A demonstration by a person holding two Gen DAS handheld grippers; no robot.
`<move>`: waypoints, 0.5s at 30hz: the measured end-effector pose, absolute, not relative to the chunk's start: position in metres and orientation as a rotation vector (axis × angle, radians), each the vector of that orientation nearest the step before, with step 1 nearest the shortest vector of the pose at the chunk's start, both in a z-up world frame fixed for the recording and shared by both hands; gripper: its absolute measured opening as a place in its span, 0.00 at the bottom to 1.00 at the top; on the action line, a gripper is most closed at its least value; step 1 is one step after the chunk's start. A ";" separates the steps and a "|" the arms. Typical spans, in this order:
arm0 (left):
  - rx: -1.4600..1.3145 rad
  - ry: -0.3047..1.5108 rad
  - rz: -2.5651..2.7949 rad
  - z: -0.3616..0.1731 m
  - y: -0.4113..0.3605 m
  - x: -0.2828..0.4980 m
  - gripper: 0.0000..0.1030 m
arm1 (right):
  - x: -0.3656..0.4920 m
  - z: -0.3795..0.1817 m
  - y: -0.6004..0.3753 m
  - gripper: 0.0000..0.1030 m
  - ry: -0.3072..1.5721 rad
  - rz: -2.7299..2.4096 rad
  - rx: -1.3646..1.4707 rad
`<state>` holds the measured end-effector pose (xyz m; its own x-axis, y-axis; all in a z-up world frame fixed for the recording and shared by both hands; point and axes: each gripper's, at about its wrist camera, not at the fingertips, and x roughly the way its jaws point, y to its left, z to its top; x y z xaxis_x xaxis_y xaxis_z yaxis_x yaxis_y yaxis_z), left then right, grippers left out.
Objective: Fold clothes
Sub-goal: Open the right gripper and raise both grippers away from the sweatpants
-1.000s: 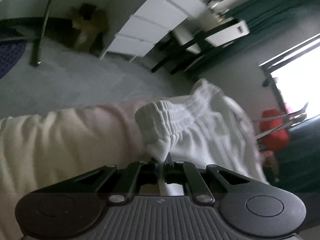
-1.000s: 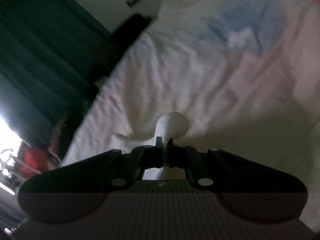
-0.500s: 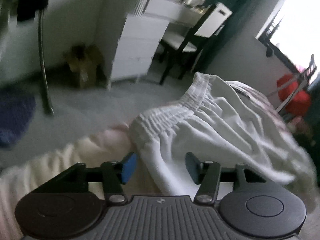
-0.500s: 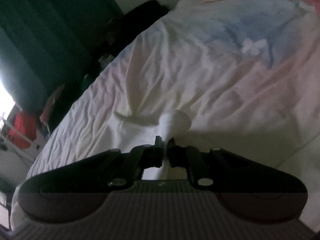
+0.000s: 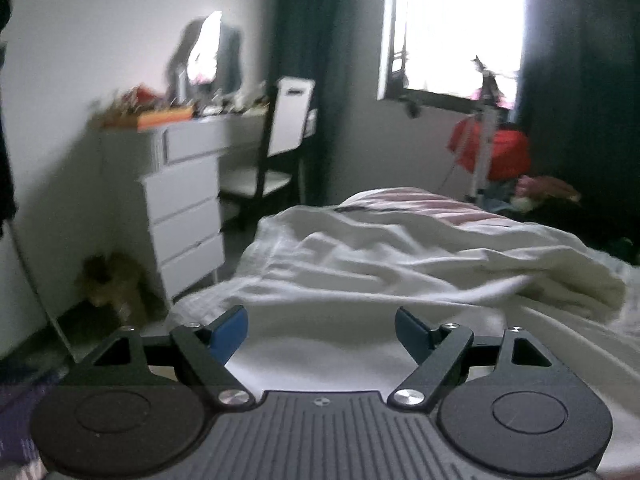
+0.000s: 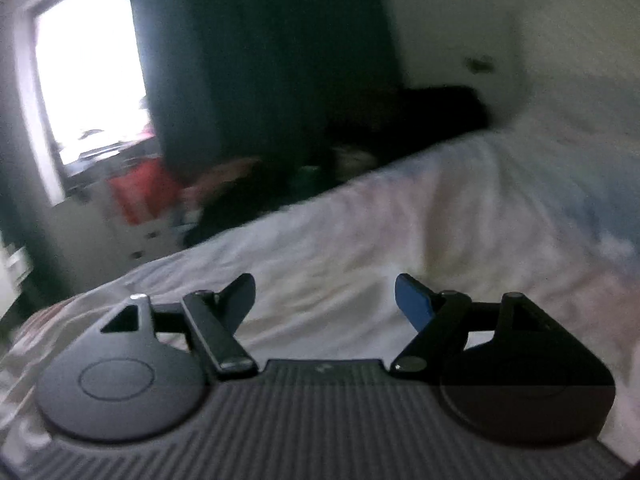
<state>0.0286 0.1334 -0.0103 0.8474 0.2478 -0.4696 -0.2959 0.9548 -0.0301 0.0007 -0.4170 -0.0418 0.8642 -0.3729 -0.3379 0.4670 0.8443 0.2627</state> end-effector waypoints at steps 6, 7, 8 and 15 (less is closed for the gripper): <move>-0.066 0.440 0.216 -0.010 0.113 0.025 0.80 | -0.007 -0.032 -0.360 0.77 0.235 -0.257 0.340; -0.063 0.437 0.208 -0.010 0.111 0.024 0.80 | -0.007 -0.031 -0.350 0.77 0.237 -0.236 0.332; -0.059 0.434 0.195 -0.010 0.109 0.021 0.80 | -0.007 -0.032 -0.339 0.77 0.242 -0.216 0.321; -0.020 0.445 0.127 -0.018 0.097 0.023 0.80 | -0.001 -0.042 -0.287 0.77 0.338 -0.115 0.285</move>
<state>0.0227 0.0968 -0.0184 0.8950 0.1181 -0.4301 -0.1270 0.9919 0.0082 -0.0006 -0.2873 -0.0420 0.9374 -0.0636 -0.3424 0.1582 0.9537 0.2559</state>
